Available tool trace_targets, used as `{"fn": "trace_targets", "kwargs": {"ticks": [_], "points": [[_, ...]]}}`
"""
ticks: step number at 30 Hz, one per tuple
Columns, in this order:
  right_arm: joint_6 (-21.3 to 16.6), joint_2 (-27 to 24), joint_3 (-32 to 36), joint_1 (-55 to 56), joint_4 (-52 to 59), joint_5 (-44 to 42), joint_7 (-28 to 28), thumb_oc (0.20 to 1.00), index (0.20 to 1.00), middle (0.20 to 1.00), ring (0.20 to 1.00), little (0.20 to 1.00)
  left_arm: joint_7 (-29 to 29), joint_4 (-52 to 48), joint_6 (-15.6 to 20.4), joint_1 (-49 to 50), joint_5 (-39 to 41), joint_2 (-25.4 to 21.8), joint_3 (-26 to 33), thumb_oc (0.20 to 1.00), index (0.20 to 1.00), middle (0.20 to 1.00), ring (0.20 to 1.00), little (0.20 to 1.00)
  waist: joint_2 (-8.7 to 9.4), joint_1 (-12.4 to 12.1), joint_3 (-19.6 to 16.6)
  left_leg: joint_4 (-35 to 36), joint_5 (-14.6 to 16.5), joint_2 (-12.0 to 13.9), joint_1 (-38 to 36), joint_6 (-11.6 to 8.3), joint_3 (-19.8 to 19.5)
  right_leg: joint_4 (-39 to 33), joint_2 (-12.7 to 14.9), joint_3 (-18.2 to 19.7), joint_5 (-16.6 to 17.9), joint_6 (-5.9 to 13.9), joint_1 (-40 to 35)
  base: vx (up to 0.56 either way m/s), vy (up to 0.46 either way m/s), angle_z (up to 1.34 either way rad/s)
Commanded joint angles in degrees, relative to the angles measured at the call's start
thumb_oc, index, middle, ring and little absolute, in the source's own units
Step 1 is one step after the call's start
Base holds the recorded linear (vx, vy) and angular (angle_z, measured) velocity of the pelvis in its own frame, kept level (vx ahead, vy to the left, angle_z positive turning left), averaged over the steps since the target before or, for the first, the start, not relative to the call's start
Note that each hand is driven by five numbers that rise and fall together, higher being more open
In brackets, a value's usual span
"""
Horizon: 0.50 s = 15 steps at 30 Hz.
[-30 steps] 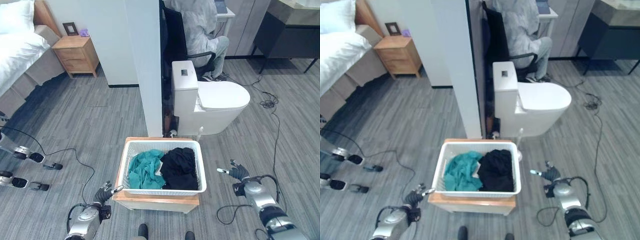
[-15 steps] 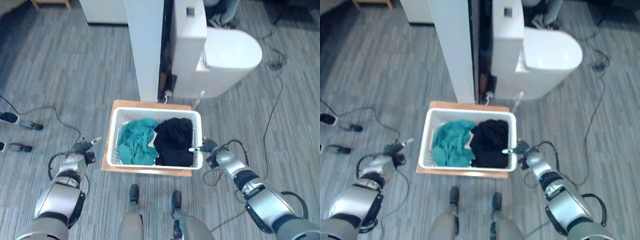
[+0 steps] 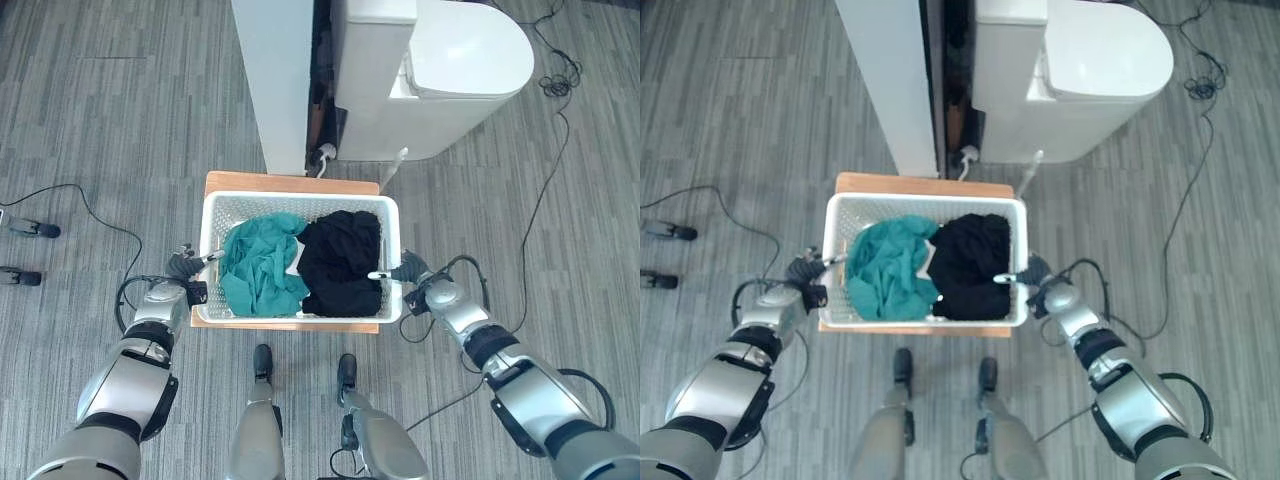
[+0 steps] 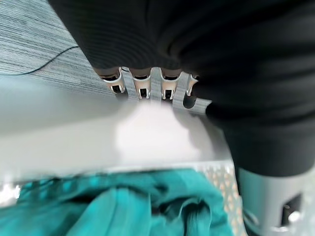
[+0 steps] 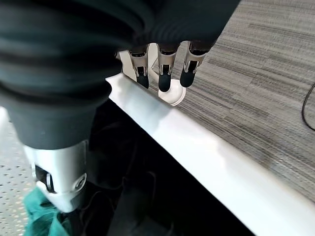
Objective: Grab the laundry basket,head to the washer,open it,put in the laundry and shut it.
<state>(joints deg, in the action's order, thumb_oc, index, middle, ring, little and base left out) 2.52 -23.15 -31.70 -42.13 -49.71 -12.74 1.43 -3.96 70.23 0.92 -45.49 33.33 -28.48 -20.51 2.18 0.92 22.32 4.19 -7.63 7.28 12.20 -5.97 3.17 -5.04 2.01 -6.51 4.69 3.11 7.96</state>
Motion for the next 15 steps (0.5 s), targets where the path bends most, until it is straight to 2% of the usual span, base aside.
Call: {"fn": "trace_targets", "kwargs": {"ticks": [1,4,9,15], "points": [[-2.67,-1.95,-1.16,-0.77,2.13,-1.39,0.87,1.0,1.0,1.0,1.0,1.0,1.02,5.58,1.15,-5.36,-7.69,1.21,-3.83,1.0,1.0,1.0,1.0,1.0,0.81,-0.14,-1.16,-8.09,4.0,0.71,4.24,-0.09,-0.09,7.71,5.99,1.12,-0.91,4.49,6.95,0.01,0.043,-0.11],[-2.82,-2.53,-1.0,-1.58,2.73,-1.15,0.63,1.0,1.0,1.0,1.0,1.0,1.91,8.89,0.19,-7.89,-16.06,0.94,-7.42,1.0,1.0,1.0,1.0,1.0,0.66,0.38,-0.72,-7.75,3.91,0.67,4.04,-0.03,0.38,7.71,6.15,1.31,-0.68,4.65,7.23,0.0,0.037,-0.12],[-2.53,-2.64,-0.85,-3.42,2.22,0.21,0.67,1.0,1.0,1.0,1.0,1.0,1.54,12.91,-0.8,-10.7,-23.52,1.04,-10.19,1.0,1.0,1.0,1.0,1.0,0.8,1.18,-0.43,-7.23,3.9,0.62,3.88,0.16,0.93,7.44,6.13,1.75,-0.33,4.83,7.55,0.01,0.028,-0.05],[-2.17,-2.04,-0.41,-4.97,0.28,-0.05,0.57,1.0,1.0,1.0,1.0,1.0,1.04,15.66,-1.28,-11.43,-24.77,0.72,-9.73,1.0,1.0,1.0,1.0,1.0,1.56,1.52,-0.03,-7.35,4.34,0.68,3.59,0.51,1.45,6.93,5.82,2.55,-0.01,4.88,7.76,0.02,0.02,-0.11]]}}
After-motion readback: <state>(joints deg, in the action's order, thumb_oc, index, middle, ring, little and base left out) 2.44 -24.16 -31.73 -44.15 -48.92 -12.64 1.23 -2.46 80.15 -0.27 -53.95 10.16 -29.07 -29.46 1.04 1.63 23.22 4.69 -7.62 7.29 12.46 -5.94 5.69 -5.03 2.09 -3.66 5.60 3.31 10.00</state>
